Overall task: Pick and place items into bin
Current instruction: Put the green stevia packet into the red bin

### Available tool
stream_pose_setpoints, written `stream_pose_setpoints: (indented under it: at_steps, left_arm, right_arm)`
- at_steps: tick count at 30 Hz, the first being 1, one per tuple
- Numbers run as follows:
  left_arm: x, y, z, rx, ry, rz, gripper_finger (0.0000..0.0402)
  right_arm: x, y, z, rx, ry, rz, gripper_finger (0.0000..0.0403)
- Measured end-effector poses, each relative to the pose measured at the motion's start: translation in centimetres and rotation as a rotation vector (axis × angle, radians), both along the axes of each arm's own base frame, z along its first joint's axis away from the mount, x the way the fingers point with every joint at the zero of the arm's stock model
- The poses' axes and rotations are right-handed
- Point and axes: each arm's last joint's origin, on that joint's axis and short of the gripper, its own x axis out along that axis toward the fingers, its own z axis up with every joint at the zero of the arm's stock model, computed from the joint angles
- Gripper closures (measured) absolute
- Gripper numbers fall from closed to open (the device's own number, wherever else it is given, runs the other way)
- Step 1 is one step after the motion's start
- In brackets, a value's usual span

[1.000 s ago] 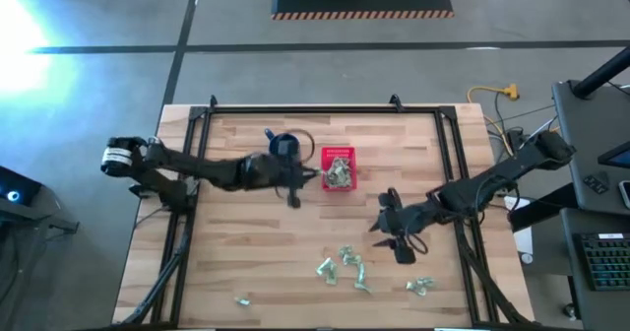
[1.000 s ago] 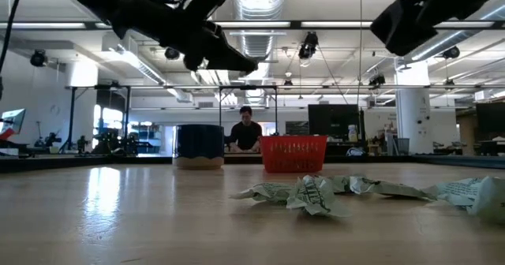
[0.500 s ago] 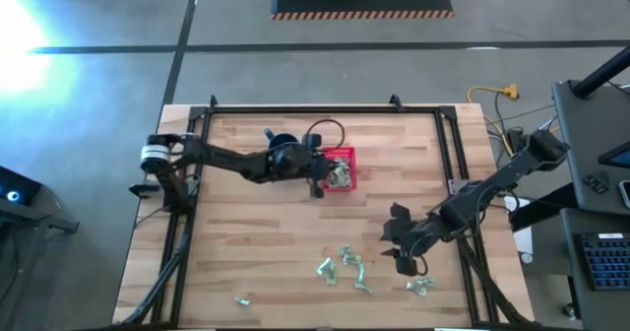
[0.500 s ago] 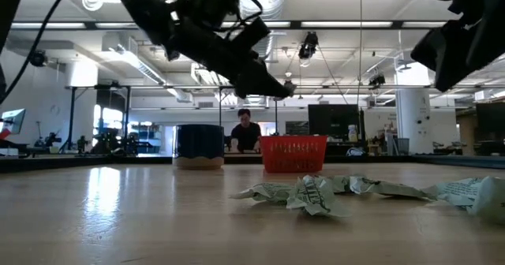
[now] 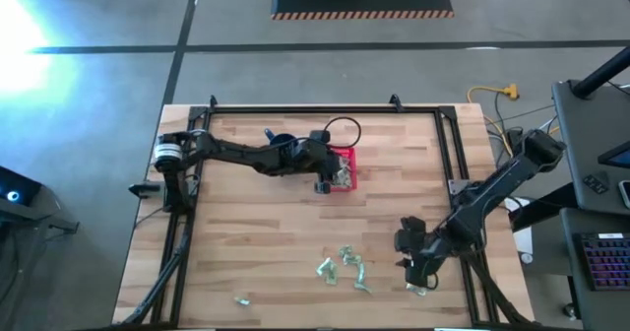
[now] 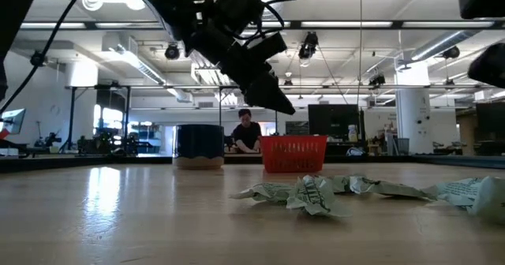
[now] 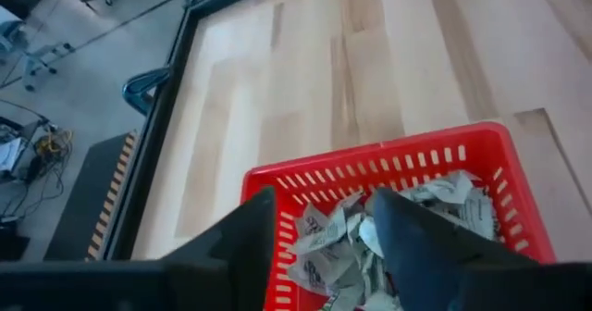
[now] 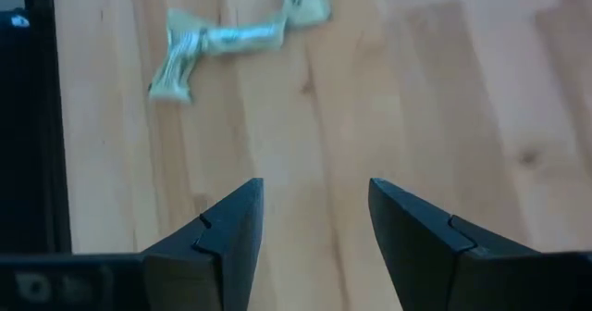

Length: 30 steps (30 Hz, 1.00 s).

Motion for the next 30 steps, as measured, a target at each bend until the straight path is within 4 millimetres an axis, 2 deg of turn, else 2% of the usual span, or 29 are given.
stream_pose_setpoints:
  at_steps: [6, 10, 16, 25, 28, 30]
  left_arm:
    - [-1.0, -0.6, 1.2, -0.007, 0.029, -0.010, 0.0197]
    - [-1.4, -1.1, 1.6, -0.027, 0.048, -0.012, 0.0194]
    - [-2.1, -1.6, 2.0, -0.060, 0.072, -0.003, 0.0194]
    - [-2.7, -2.2, 2.4, -0.121, 0.087, 0.025, 0.0194]
    - [-3.1, -2.6, 2.7, -0.124, 0.101, 0.019, 0.0194]
    - [-3.2, -2.9, 3.0, -0.135, 0.098, 0.020, 0.0194]
  right_arm:
    - [-1.3, 2.3, -1.4, 0.015, 0.071, -0.001, 0.0216]
    - [-2.0, 3.8, -2.1, 0.012, 0.106, 0.007, 0.0216]
    - [-1.9, 5.9, -2.5, 0.003, 0.114, 0.037, 0.0216]
    - [-1.9, 7.9, -4.8, -0.068, 0.215, 0.081, 0.0218]
    - [-1.8, 8.2, -4.9, -0.104, 0.228, 0.068, 0.0237]
    - [-1.9, 8.4, -4.7, -0.132, 0.234, 0.069, 0.0265]
